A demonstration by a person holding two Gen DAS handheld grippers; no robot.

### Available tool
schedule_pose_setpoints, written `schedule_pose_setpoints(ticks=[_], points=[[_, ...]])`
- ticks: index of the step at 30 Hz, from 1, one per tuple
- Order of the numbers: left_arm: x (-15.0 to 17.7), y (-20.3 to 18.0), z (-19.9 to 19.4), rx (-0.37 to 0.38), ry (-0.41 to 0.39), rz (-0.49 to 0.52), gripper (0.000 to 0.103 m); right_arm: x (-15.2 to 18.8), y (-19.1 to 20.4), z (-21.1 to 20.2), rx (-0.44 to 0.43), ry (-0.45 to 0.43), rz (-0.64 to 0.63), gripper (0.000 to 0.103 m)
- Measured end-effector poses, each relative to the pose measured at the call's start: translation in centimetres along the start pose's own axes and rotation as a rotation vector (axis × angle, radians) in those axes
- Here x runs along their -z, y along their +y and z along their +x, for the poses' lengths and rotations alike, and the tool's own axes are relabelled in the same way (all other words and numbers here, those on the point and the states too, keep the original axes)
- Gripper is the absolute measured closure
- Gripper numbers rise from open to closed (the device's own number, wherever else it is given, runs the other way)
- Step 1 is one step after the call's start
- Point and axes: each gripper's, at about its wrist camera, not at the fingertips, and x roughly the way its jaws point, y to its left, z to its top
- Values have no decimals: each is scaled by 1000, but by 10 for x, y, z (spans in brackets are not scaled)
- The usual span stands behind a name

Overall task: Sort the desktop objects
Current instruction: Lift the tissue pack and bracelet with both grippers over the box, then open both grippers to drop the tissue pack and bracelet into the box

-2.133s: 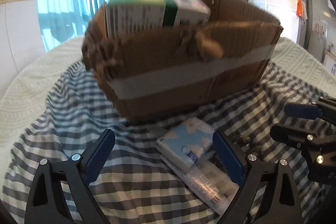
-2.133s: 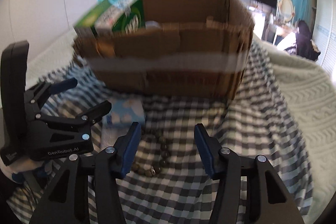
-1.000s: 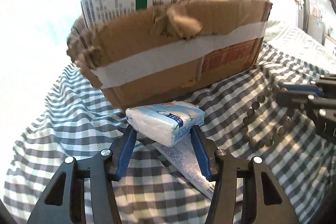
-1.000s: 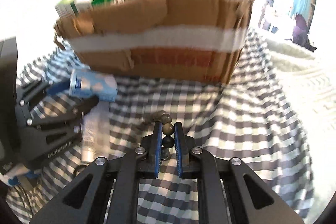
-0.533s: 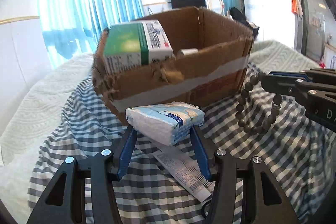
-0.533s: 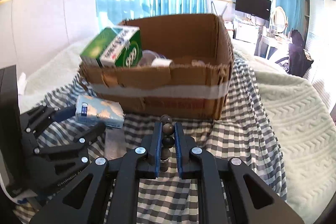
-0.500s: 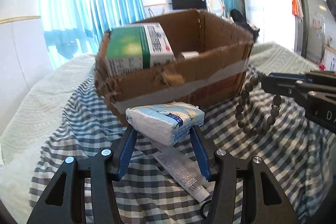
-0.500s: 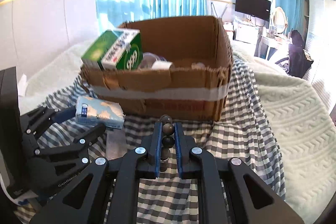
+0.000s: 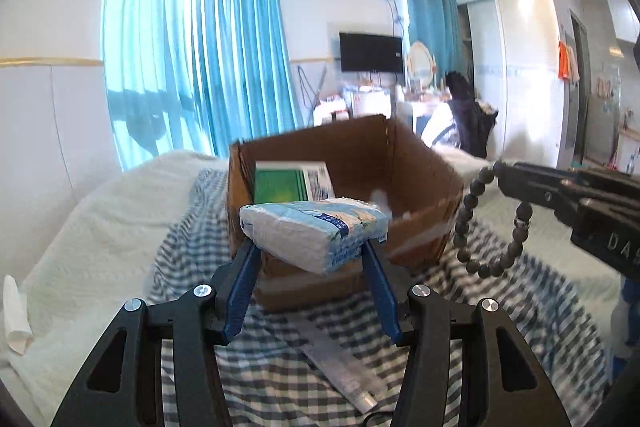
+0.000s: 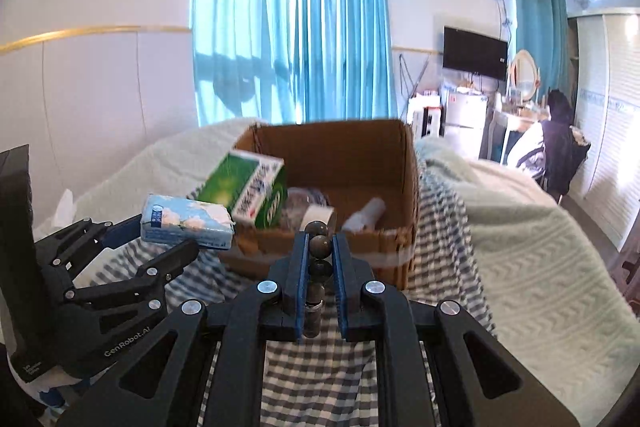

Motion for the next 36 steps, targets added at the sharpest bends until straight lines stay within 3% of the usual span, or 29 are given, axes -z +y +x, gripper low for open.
schedule_pose_setpoints(ticks=[8,16,25,36], points=[[-27,15,7,-14,-24,-13,49,-18,5,-10,3,-42,-22,92],[-13,11,43,-2,58,2,49,-28,4,7,-6,-46,1,92],[-17,16,91,-13,82,-8,49,-41,-4,40,-8,-37,11,92],[-48,23,156,-20,90,46,49,-62,-25,106,-4,1,27,92]])
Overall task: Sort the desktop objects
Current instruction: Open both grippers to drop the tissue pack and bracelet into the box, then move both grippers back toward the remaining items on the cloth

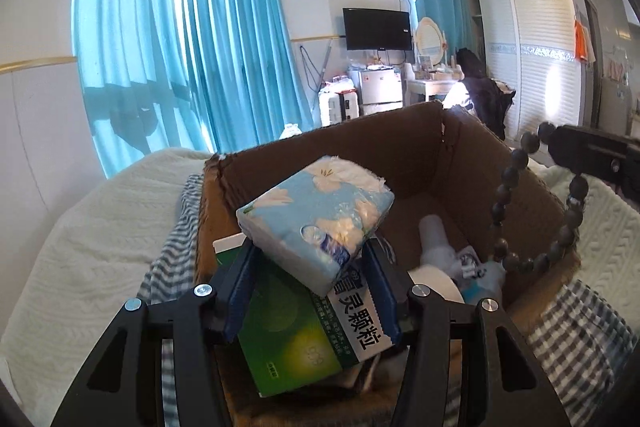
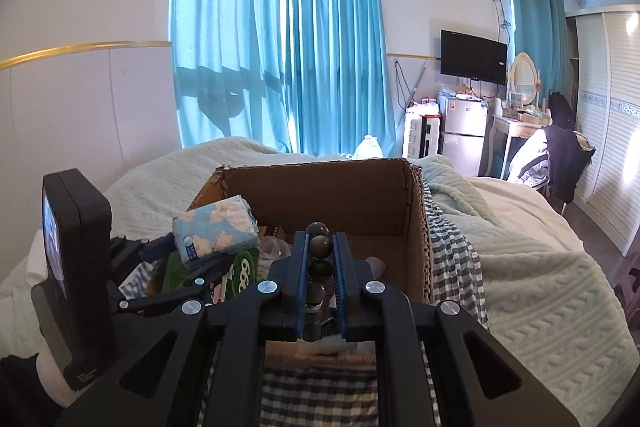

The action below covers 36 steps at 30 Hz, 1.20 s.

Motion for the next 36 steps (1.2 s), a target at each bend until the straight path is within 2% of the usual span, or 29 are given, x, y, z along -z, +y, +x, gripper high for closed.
schedule_pose_setpoints(ticks=[5,9,13,17,19,23,25,29,33,35,36], points=[[-25,-1,25,3,21,14,50,-13,-8,28,0,22,3,92],[-34,3,41,22,54,-24,53,-19,-13,44,19,29,5,92],[-35,10,34,49,41,-66,53,-20,-19,46,40,34,13,81],[-36,19,16,70,16,-96,52,-21,-20,39,46,29,22,80],[-39,22,6,71,6,-108,45,-23,-18,33,41,27,28,80],[-45,27,-21,62,-39,-117,38,-26,-13,12,41,10,20,79],[-48,31,-37,54,-62,-130,28,-30,-13,2,37,1,21,79],[-56,38,-70,47,-110,-156,22,-34,-7,-22,30,-20,19,73],[-58,41,-105,17,-166,-169,3,-34,-2,-48,28,-42,15,70],[-56,41,-118,12,-182,-173,2,-32,-1,-60,22,-53,29,55],[-54,41,-124,13,-183,-172,2,-30,-1,-66,18,-59,38,51]])
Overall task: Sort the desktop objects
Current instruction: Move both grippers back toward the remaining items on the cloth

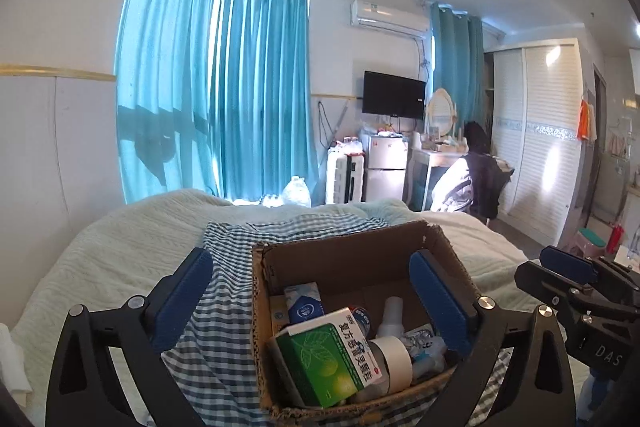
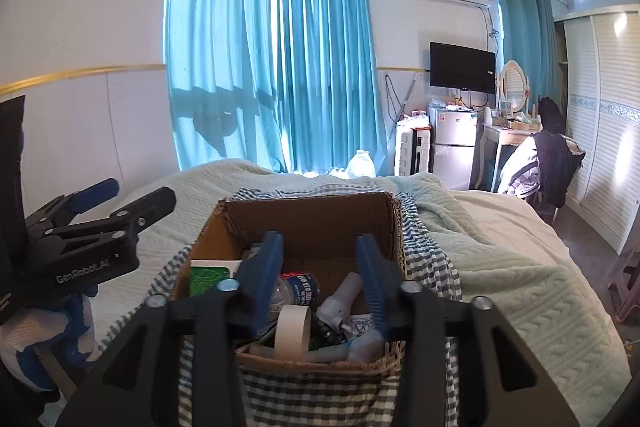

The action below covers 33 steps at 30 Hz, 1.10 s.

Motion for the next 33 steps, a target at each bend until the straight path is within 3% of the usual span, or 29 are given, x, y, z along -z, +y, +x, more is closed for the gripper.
schedule_pose_setpoints(ticks=[7,13,19,25,32,33], points=[[23,-2,-25,-22,27,-1,2,18,7,-23,-15,16,5,48],[58,-5,-31,-48,85,-25,2,50,20,-29,-57,60,-72,48],[110,-7,-25,-80,190,-49,4,84,15,-21,-75,119,-54,53],[170,-14,-11,-71,342,-42,18,119,5,-3,-85,197,-41,59],[211,-33,3,-42,456,-1,24,147,6,16,-93,261,-54,60],[218,-36,6,-36,474,8,31,149,7,17,-94,266,-55,60]])
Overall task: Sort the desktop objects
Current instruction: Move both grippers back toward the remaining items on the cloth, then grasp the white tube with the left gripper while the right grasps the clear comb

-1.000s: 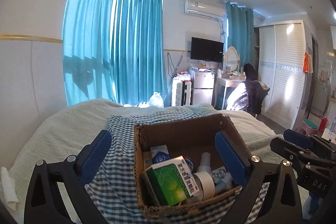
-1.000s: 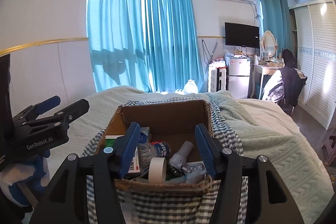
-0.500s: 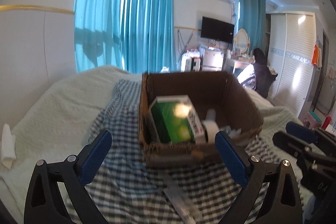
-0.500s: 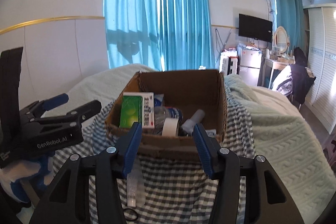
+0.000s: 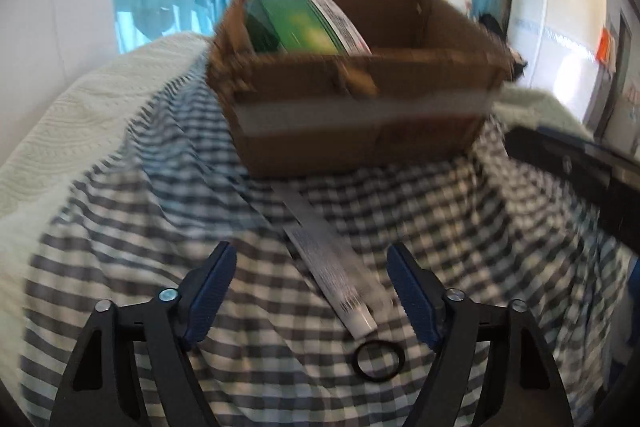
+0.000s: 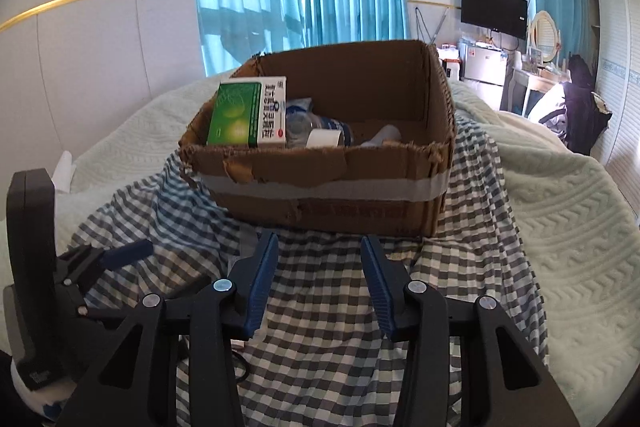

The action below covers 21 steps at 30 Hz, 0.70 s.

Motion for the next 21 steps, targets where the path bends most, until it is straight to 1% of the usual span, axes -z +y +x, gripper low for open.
schedule_pose_setpoints(ticks=[1,3,6,8,12,16,17,18,19,21], points=[[4,-3,5,-2,21,9,38,2,0,3,-1,7,-2,60],[13,-7,19,-7,77,21,43,5,0,7,-6,23,-5,60],[24,-6,33,-6,133,20,44,9,2,15,-11,49,-11,60],[28,-5,40,8,154,14,44,13,2,22,-17,66,-7,60],[27,-11,52,18,163,13,44,19,4,37,-29,101,-4,60],[30,-16,70,-6,181,41,44,26,11,51,-33,135,-22,60],[30,-14,71,-11,177,40,49,28,12,53,-34,142,-25,60],[30,-11,71,-33,171,38,67,29,12,56,-39,149,-25,60],[28,-7,70,-45,166,33,80,30,13,59,-41,156,-24,60],[25,5,66,-33,158,-4,82,32,13,65,-50,171,-21,60]])
